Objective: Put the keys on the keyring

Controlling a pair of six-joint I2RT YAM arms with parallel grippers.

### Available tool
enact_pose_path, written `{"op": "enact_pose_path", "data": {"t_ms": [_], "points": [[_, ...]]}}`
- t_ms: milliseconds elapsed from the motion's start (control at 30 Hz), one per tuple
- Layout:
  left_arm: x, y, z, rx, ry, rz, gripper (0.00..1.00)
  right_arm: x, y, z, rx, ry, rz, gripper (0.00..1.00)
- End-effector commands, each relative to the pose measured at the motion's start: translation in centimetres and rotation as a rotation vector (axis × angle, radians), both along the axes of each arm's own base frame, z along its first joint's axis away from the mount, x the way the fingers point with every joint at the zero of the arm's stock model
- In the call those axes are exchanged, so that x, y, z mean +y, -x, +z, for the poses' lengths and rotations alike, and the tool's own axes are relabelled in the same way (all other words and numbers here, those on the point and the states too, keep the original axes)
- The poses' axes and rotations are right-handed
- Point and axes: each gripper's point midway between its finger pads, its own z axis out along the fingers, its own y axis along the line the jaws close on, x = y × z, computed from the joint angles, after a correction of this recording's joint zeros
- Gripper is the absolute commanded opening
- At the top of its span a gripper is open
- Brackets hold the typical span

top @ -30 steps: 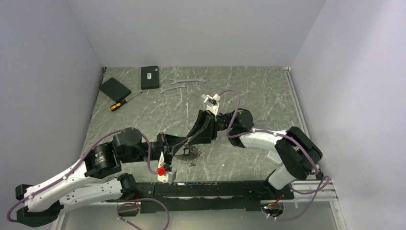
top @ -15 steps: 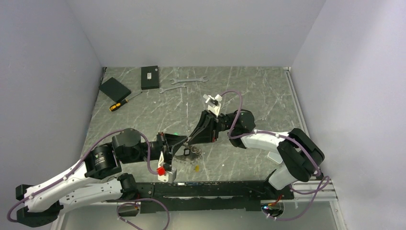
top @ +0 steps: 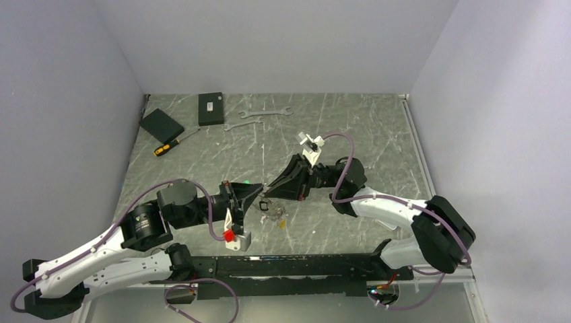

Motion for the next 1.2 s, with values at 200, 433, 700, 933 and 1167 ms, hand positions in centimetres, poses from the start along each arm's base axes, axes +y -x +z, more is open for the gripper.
{"op": "enact_pose_path", "data": {"t_ms": [200,433,700,933,1167], "points": [[0.5,-0.4,-0.9,0.002,-0.026,0.03,0.0,-0.6,-4.8,2.0,0.002,-0.043,-0.256,0.0],[1.2,-0.1,-1.4,0.005,-0.062,0.029,0.0,-1.1,-4.9,2.4,0.002,-0.04,-0.273,0.0],[0.6,-0.2,-2.7,0.042,-0.076,0.028,0.0,-1.5,-6.0,2.9,0.026,-0.059,-0.328,0.0],[-0.4,-0.4,-2.0,0.027,-0.027,0.014,0.0,-1.9,-8.7,2.1,0.091,-0.019,-0.441,0.0],[-1.0,-0.2,0.9,0.008,0.071,-0.009,0.0,-2.3,-6.8,2.1,-0.022,-0.069,-0.371,0.0]]}}
